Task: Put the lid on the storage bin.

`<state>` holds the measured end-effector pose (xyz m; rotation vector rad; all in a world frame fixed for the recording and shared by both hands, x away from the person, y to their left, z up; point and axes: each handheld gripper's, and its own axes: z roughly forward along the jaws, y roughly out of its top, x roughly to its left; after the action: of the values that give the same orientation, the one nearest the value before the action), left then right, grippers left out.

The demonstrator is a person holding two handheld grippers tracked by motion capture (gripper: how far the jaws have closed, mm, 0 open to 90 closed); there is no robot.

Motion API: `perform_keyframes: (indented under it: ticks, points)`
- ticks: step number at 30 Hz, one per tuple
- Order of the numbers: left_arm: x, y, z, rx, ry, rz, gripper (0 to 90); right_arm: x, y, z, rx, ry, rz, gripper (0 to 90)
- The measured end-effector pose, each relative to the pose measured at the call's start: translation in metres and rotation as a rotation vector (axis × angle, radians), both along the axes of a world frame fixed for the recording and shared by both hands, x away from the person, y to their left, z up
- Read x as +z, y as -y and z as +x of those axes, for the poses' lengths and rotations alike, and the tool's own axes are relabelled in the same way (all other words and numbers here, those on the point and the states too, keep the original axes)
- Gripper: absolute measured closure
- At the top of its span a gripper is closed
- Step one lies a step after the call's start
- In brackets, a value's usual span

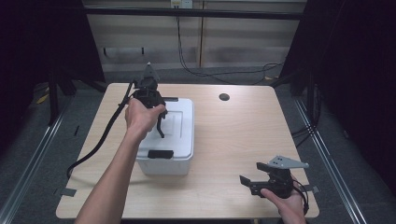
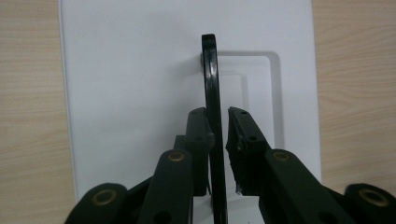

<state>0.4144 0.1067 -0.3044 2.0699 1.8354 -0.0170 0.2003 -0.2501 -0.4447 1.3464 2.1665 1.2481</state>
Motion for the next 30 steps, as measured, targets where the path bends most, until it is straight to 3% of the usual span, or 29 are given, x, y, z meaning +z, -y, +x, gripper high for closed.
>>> perform_keyframes:
  ticks: [7,14,19,24,30]
  points:
    - [-0.005,-0.011,0.003,-0.008,-0.004,0.010,71.6,0.000,0.000,0.000,0.001,-0.001,-0.001,13.8]
    - [-0.006,-0.016,0.004,-0.013,0.001,-0.006,55.5,0.000,0.000,0.000,0.001,-0.002,-0.001,13.8]
    - [-0.005,-0.019,0.005,-0.050,0.011,-0.024,40.4,0.000,-0.001,0.000,0.002,-0.002,-0.001,13.8]
    - [-0.006,-0.022,0.006,-0.083,0.013,-0.050,34.3,0.000,-0.001,0.000,0.000,-0.005,-0.001,13.8]
    - [0.000,-0.027,0.003,-0.116,0.047,-0.063,28.5,0.000,0.000,0.000,0.001,-0.003,-0.002,13.8]
